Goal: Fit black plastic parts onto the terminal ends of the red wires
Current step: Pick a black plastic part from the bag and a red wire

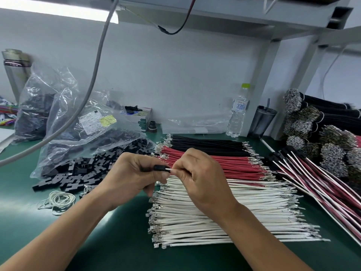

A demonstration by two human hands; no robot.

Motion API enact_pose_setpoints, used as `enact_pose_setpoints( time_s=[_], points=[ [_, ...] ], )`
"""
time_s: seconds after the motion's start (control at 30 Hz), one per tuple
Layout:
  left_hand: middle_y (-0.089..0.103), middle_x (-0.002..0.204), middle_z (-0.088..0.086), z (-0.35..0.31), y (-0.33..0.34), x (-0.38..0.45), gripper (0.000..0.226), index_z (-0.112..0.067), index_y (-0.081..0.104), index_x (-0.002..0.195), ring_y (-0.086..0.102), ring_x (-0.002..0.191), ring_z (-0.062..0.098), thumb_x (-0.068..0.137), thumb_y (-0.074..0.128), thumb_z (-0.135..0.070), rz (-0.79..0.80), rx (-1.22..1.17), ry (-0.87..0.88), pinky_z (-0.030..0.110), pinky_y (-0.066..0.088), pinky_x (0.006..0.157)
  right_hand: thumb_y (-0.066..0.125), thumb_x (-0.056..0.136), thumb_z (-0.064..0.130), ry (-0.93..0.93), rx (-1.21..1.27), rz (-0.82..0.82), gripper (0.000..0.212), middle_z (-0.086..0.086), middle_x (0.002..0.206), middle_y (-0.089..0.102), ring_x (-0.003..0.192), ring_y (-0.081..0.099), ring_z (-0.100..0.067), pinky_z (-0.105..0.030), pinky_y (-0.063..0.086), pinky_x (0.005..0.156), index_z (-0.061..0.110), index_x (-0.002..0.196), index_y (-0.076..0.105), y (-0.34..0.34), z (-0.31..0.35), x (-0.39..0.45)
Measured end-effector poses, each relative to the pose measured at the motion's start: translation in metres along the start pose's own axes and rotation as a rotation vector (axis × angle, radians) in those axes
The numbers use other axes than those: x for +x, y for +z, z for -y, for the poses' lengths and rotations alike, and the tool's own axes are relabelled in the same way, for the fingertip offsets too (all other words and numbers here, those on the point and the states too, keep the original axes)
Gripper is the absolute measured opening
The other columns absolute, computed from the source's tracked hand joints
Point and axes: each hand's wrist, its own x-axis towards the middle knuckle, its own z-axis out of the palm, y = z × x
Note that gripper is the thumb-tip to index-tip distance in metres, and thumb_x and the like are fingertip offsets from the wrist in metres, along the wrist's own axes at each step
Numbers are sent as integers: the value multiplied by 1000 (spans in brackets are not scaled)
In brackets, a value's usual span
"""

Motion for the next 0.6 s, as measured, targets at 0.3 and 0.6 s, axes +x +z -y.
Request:
enact_pose_setpoints(
  time_s=[0.3, 0.6],
  points=[
    [75, 77, 22, -1, -7, 6, 21, -9, 83, 92, 56, 45, 21, 72, 78, -14, -202, -226, 15, 23, 50, 46, 56, 98, 44, 24, -216, 18, 29, 13, 106, 58, 98, 52, -7, -24, 41, 78, 25, 118, 65, -11, -10, 4],
    [80, 87, 0, 1, -39, 9, 18, -28, 80, 101, 72, 68, 12, 84, 80, -23, -545, 51, -37, 18, 59, 61, 52, 103, 39, 135, -295, -600, 21, 8, 83, 57, 72, 48, -6, -22, 37, 60, 26, 102, 68, -126, -37, 35]
  ],
)
